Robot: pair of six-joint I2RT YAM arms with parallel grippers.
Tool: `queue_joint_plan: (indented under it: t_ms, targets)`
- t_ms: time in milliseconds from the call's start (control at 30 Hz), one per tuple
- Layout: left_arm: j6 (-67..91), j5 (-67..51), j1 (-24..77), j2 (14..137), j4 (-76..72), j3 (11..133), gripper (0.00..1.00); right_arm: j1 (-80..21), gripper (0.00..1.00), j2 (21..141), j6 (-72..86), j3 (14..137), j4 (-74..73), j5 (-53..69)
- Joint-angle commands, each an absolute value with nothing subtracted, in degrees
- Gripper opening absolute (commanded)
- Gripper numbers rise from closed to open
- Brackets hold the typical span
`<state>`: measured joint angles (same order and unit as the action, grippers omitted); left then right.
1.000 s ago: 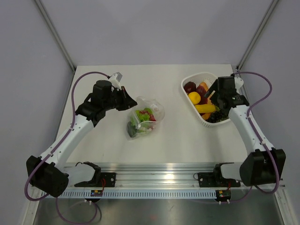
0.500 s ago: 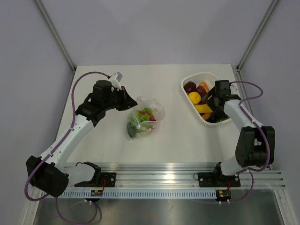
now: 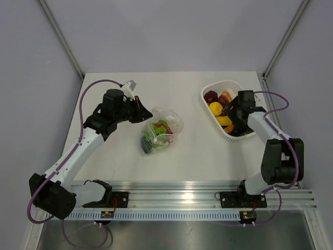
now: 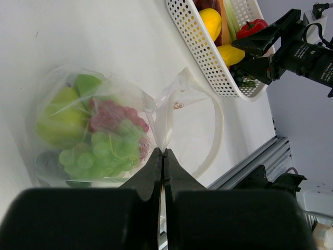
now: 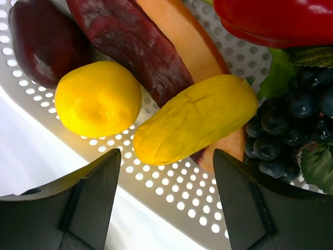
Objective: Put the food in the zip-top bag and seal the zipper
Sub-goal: Pick up the fake fruit from the bin.
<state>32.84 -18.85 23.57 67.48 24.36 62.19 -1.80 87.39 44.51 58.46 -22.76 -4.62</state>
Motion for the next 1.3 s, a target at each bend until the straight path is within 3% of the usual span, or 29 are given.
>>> queue_joint_plan:
  t_ms: [0,333,667,767,900,933,1033,1267]
  targets:
    - [32.61,-21.0,23.73,65.74,20.74,61.79,0.0,-1.67,0.79,85.52,42.46,58.97,-20.3,-3.69]
    - [32.87,-21.45,23.73,66.01,20.04,61.17,0.0,-1.67,0.84,85.6,40.6,57.92,-22.15,-7.47]
    - [32.17,-21.36,23.73,65.48,21.01,61.7,0.0,-1.58,0.86,94.56,43.33,59.86,-20.92,-8.17]
    - [31.73,-21.44,23.73,65.3,21.45,61.87,0.0,-1.5,0.79,94.92,43.42,59.15,-19.6,-8.35]
    - [31.55,-21.62,23.73,65.13,21.36,62.05,0.0,-1.58,0.58,90.28,43.07,56.78,-19.07,-10.98]
    - [31.47,-21.62,23.73,65.21,21.36,61.96,0.0,-1.58,0.46,88.96,42.81,55.82,-19.25,-11.51]
    - [31.99,-22.06,23.73,65.48,20.83,61.88,0.0,-1.5,0.29,83.86,42.1,55.11,-20.38,-12.74]
    - [33.22,-23.2,23.64,65.92,19.51,61.87,0.0,-1.5,0.17,73.84,38.85,57.13,-24.52,-12.05]
